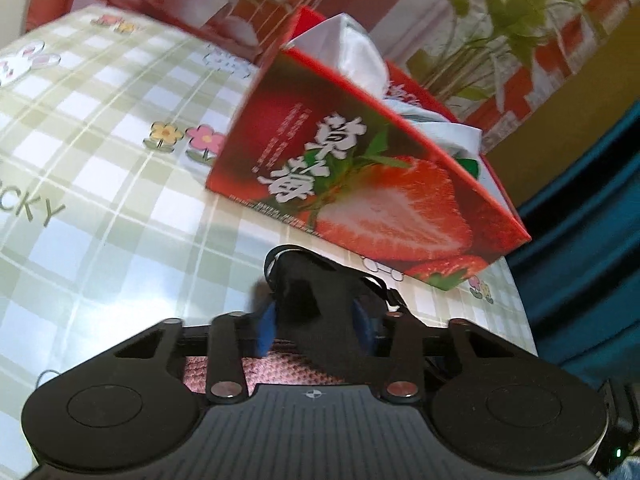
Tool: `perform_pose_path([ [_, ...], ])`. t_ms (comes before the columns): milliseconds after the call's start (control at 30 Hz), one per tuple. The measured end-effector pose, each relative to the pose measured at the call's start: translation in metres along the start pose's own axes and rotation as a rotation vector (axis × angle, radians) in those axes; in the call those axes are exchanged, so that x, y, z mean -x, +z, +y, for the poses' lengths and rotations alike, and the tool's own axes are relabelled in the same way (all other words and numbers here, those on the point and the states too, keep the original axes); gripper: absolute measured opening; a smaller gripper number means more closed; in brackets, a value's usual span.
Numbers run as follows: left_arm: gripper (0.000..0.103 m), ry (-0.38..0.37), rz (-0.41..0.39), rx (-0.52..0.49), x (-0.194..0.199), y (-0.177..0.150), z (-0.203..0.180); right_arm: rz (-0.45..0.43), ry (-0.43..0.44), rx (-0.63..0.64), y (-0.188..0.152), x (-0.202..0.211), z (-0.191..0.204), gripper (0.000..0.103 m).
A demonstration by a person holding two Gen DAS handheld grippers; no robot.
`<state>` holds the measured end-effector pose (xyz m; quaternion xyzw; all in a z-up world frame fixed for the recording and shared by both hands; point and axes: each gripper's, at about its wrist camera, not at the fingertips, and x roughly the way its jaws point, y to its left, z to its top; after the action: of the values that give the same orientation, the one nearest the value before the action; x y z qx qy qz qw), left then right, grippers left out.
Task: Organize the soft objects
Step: 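Move both grippers down and close them on the black eye mask, then tighten both grippers on the black eye mask fabric and strap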
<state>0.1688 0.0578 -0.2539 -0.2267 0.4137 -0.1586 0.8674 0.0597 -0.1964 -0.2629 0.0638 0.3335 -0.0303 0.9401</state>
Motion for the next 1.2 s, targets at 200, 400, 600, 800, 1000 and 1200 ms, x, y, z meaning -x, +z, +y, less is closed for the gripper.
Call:
perform_pose_path([
  [200,0.014,0.044,-0.029,-0.139,0.014,-0.013,-0.015,0.003,0.002,-0.010,0.000,0.000,0.000,0.037],
  [400,0.014,0.093,-0.011,-0.183,0.017,-0.029,-0.018,-0.013,0.006,-0.030,-0.001,0.005,-0.002,0.038],
  [600,0.014,0.122,0.006,-0.203,0.010,-0.036,-0.010,-0.025,-0.007,-0.051,-0.001,0.016,-0.002,0.044],
  [800,0.017,0.133,0.013,-0.211,0.008,-0.039,-0.009,-0.045,-0.038,-0.115,-0.002,0.025,-0.012,0.050],
  [1000,0.018,0.127,0.013,-0.201,0.006,-0.039,-0.007,-0.068,-0.075,-0.192,-0.004,0.027,-0.025,0.054],
  [1200,0.018,0.123,0.008,-0.201,0.005,-0.041,-0.006,-0.079,-0.101,-0.230,-0.008,0.026,-0.030,0.056],
])
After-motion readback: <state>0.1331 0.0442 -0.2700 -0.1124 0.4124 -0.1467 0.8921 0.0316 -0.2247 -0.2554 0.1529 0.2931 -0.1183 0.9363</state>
